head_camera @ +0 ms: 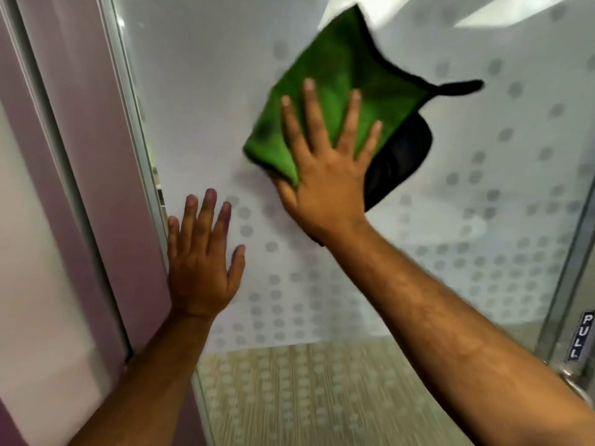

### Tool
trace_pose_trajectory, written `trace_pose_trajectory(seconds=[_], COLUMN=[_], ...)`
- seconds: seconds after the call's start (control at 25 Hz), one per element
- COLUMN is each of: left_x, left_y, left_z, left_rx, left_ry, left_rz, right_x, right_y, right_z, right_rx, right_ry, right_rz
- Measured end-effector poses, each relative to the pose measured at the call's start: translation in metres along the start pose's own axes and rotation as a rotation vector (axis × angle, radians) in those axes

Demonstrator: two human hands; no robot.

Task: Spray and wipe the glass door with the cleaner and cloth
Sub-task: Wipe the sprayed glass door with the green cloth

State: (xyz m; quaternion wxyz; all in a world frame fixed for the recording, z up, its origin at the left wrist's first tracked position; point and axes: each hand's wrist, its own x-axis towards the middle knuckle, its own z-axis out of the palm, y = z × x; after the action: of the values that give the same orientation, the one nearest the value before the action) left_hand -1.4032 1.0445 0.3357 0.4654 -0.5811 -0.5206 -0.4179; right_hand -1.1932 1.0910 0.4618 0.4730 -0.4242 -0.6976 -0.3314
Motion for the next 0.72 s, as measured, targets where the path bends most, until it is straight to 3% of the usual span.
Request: trace_pose_trajectory(seconds=[0.16,0.28,0.36,0.48,0.6,0.72], left_x=[-0.007,-0.009,-0.01,-0.018,-0.026,-0.03], left_y=[-0.007,0.003,0.011,0.018,0.022,0.024], left_z=[-0.006,-0.004,-0.003,0.004,0.01,0.014], left_rx=[-0.292,-0.262,-0.17,-0.078,-0.017,0.031], left_ry=[0.067,0.063,0.043,0.002,-0.033,-0.056], left_rz=[-0.076,-0.083,-0.06,-0.044,-0.054,-0.056], right_x=[-0.117,-0.217,-0.234,-0.219,-0.172,-0.127], right_y=[-0.024,-0.008,0.029,0.095,0.156,0.186], right_z=[0.032,0.047,0.047,0.03,0.002,-0.01], right_rx=[0.033,0.037,0.113,0.096,-0.098,-0.003], right_ry=[-0.141,-0.399,-0.455,-0.354,-0.219,-0.145], right_rz=[-0.331,-0.451,-0.384,-0.201,0.131,0.42])
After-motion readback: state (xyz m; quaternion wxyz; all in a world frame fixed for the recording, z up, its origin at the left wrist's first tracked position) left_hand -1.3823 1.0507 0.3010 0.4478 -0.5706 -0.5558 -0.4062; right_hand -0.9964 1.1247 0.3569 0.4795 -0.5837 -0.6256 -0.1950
